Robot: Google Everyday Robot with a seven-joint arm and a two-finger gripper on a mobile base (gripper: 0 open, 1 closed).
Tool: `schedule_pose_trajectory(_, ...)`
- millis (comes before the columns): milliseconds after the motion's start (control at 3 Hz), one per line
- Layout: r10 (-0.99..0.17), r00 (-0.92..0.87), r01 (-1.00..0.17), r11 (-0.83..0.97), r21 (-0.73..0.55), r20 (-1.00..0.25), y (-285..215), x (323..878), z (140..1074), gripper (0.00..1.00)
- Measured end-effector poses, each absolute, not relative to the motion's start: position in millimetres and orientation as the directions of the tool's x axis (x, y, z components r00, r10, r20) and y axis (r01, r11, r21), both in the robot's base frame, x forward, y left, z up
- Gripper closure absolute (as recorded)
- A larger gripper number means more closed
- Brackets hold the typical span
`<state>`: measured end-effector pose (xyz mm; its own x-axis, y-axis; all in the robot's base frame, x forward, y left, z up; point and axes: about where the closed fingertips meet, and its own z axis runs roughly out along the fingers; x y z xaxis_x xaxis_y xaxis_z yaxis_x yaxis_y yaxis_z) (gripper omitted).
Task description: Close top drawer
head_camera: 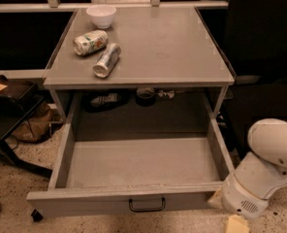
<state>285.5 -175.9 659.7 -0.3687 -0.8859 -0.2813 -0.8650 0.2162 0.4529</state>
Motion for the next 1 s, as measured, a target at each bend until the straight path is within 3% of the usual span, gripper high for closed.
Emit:
schedule_pose_trajectory(333, -0.886, -0.369, -0.865, 0.216, 0.453, -0.281, -175.9, 284.9, 659.7, 0.0)
schedule_pose_trajectory(1000, -0.953, -0.187, -0.924, 0.088, 0.372, -0.238, -108.6, 349.1, 700.5, 0.0)
